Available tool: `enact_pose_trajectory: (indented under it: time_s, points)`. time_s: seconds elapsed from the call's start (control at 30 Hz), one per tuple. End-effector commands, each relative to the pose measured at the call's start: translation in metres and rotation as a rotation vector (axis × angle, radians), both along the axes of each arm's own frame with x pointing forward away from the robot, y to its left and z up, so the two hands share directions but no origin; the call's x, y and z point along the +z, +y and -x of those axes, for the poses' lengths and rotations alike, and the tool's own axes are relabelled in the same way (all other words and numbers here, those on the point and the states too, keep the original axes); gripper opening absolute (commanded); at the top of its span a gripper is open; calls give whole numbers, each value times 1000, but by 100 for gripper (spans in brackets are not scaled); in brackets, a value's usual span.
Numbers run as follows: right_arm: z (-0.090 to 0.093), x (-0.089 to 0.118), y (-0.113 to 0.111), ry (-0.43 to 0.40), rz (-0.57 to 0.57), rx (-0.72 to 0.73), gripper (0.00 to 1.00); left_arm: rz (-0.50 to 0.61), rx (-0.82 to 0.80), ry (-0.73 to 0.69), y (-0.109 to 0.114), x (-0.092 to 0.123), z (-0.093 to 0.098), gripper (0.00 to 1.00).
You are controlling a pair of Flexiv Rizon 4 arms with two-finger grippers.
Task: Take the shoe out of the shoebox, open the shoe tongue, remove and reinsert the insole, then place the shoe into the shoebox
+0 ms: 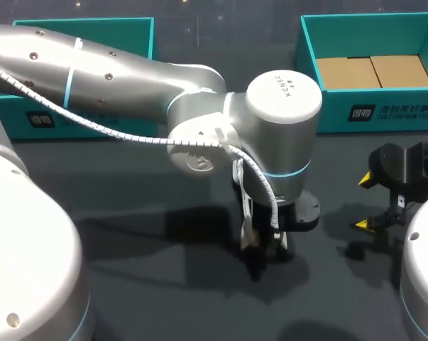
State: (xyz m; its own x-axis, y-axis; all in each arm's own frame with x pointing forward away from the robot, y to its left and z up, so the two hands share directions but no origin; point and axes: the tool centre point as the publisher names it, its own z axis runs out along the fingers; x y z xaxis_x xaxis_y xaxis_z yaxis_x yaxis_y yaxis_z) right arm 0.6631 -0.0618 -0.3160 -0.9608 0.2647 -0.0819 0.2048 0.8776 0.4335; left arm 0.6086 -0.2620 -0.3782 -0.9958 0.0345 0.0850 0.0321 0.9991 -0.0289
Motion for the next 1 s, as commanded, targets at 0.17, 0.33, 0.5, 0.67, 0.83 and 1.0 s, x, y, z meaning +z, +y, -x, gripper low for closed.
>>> enact_pose_trajectory:
  time_s: [0.17,0.33,0.5,0.67,0.83,1.0]
  points:
    - [2,1,0,-2,3,-1,100,36,25,-12,23,67,-22,0]
    - [2,1,0,-2,3,-1,100,24,31,4,36,107,-44,0]
    - [2,1,0,-2,3,-1,100,14,12,23,52,134,-72,0]
    - [2,1,0,-2,3,-1,100,-18,-15,46,70,156,-99,0]
    - [2,1,0,-2,3,-1,100,-36,11,41,82,178,-128,0]
    - [2,1,0,-2,3,-1,100,-87,11,-7,92,193,-144,0]
